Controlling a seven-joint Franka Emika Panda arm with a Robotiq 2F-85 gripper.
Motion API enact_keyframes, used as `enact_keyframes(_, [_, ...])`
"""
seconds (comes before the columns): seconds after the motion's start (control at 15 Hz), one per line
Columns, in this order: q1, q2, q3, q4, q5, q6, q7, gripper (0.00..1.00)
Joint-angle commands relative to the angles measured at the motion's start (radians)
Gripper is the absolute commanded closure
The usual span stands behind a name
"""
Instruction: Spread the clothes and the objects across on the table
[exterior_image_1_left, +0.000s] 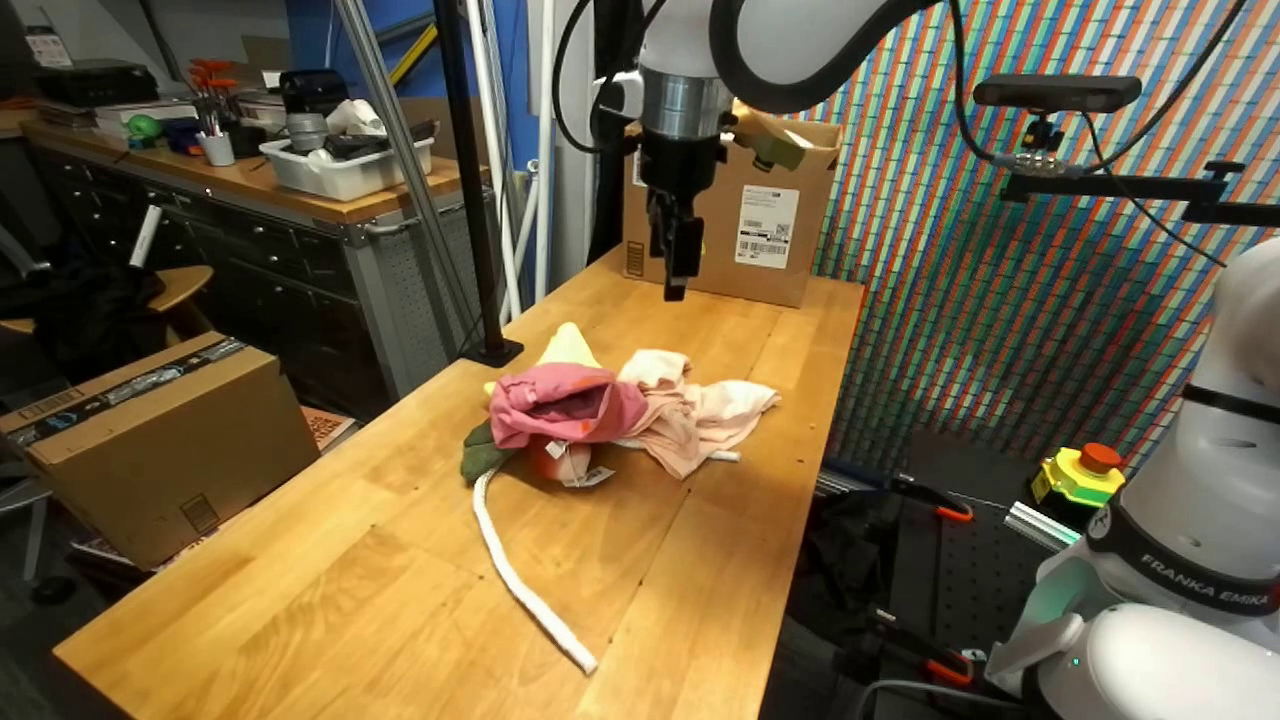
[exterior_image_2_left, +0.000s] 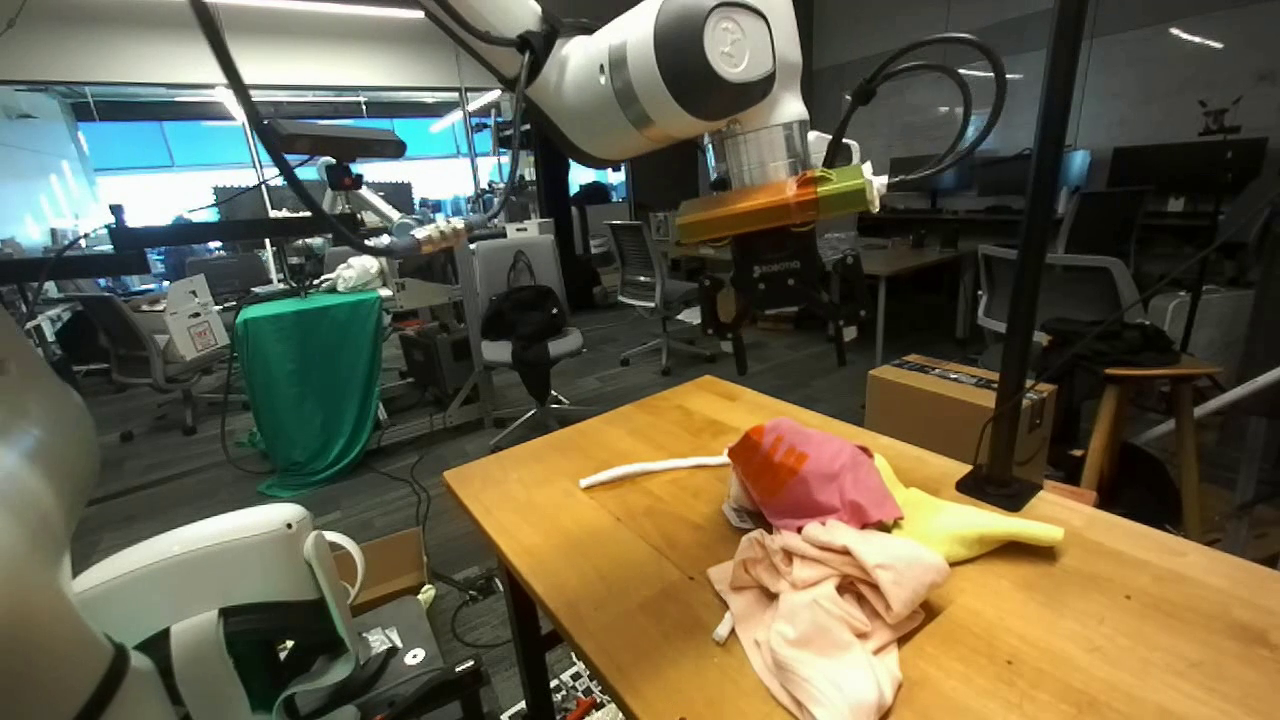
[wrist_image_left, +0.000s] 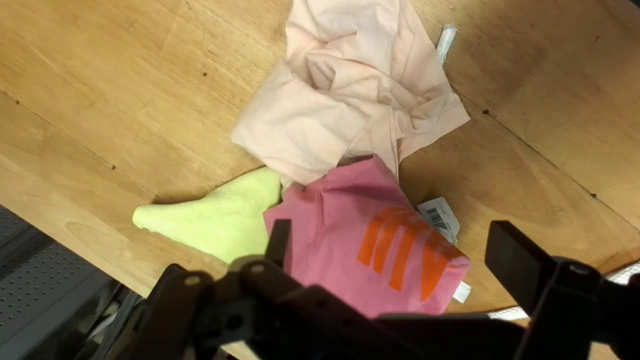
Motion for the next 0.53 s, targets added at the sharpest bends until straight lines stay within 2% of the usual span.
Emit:
enact_keyframes(0.0, [0.0, 0.092, 0.024, 0.084, 0.021, 0.0, -0.051, 0.0])
enact_keyframes(0.47, [-0.002, 0.216, 0.084, 0.149, 0.041, -0.007, -0.072, 0.0])
